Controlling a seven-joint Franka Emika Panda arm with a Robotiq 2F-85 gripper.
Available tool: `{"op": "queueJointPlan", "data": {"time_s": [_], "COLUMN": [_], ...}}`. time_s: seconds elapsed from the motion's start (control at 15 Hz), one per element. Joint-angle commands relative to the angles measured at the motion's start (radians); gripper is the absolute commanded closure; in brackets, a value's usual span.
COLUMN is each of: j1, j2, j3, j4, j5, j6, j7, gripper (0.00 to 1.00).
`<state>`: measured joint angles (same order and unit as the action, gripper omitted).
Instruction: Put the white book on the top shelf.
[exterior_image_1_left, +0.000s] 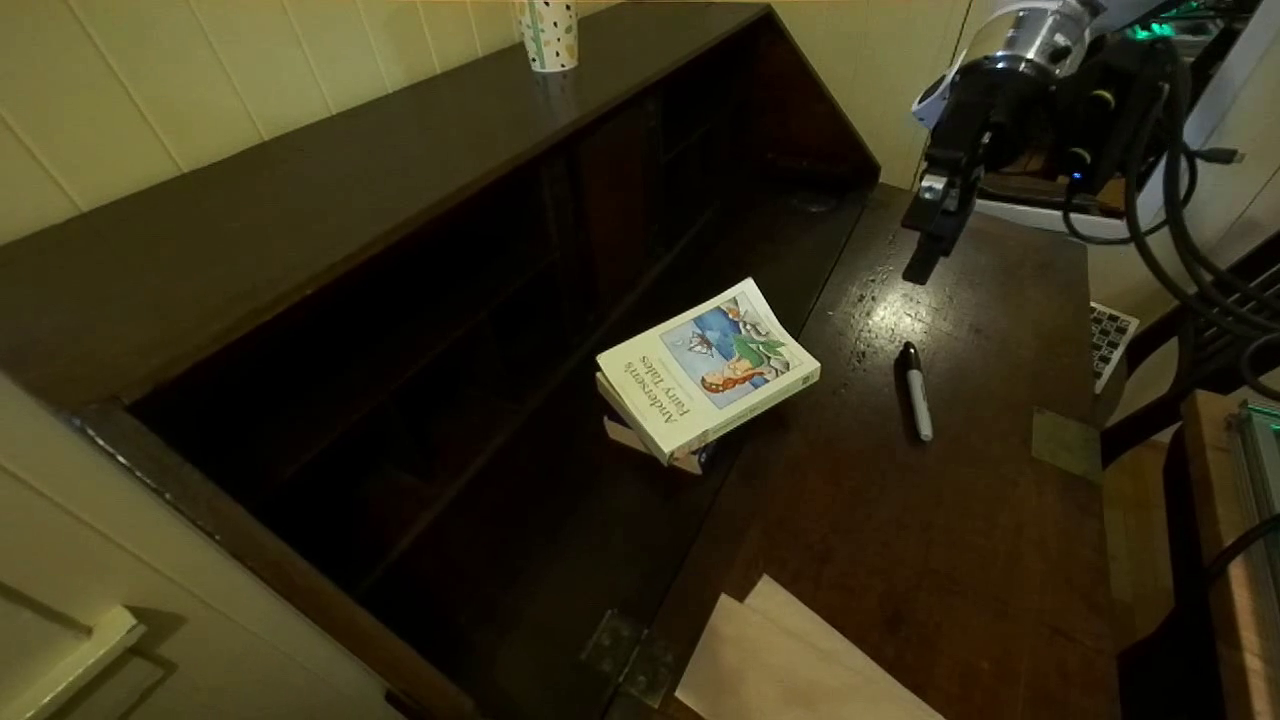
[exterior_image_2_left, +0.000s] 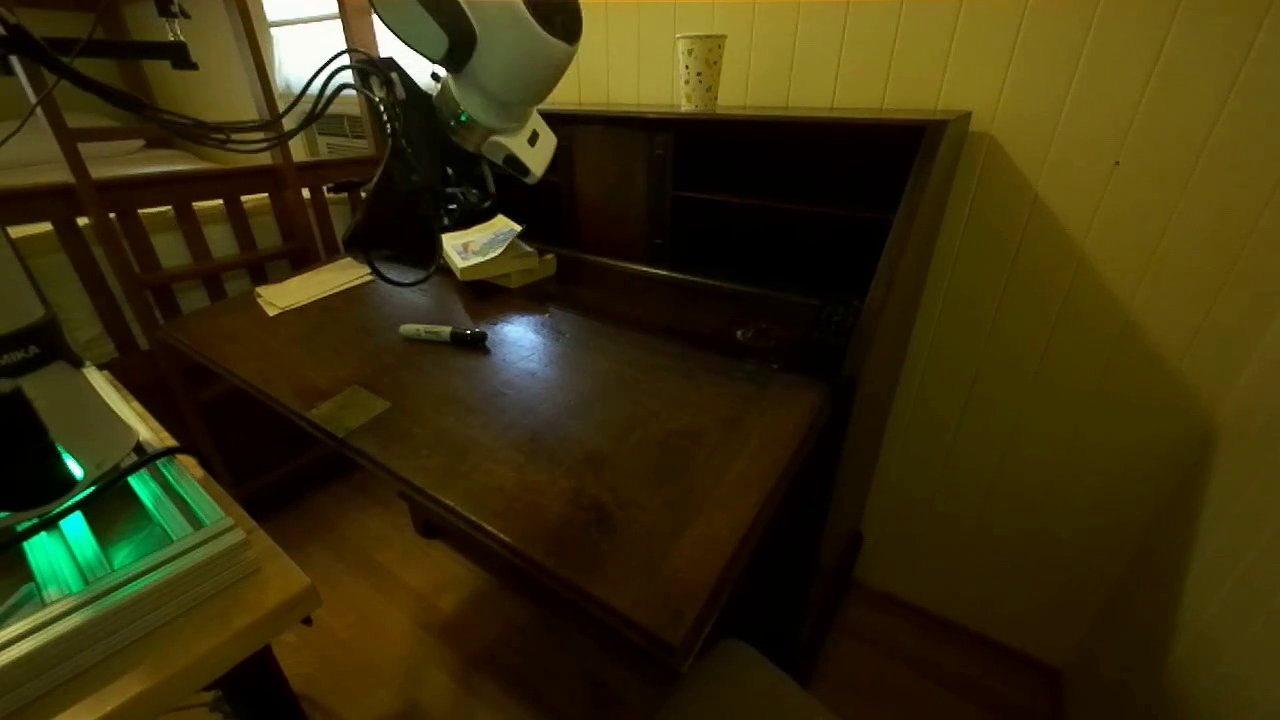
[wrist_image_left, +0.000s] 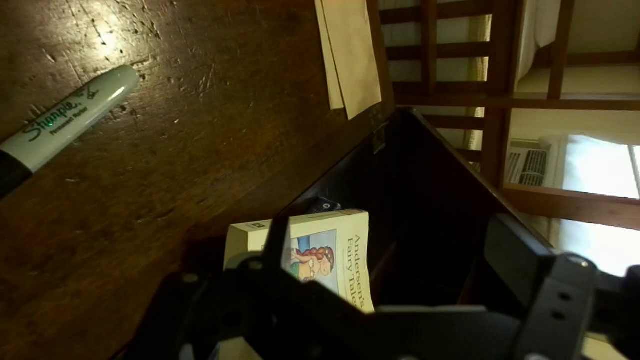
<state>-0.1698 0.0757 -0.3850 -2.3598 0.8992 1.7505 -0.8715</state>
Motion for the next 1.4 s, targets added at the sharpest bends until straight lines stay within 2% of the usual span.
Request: {"op": "queueJointPlan", "data": {"time_s": [0.0,0.13,0.2,0.6,0.8,1.33], "j1": [-0.062,-0.079,-0.076,-0.085,-0.084,-0.103], "j2": [0.131,0.181,0.116,0.171,0.211,0.294], "j3": [0.061,0.087,0.086,0.102,0.115,0.154], "j4": [0.083,0.116,0.061,0.104,0.109,0.136], "j5": [0.066,0.08,0.043,0.049,0.08,0.174], "j6": [-0.065,-0.082,-0.034,-0.051,-0.023,0.012], "j7": [-0.053,-0.053,-0.036,-0.037,-0.011,-0.083], "gripper": [0.0,0.0,0.0,0.0,0.0,0.0]}}
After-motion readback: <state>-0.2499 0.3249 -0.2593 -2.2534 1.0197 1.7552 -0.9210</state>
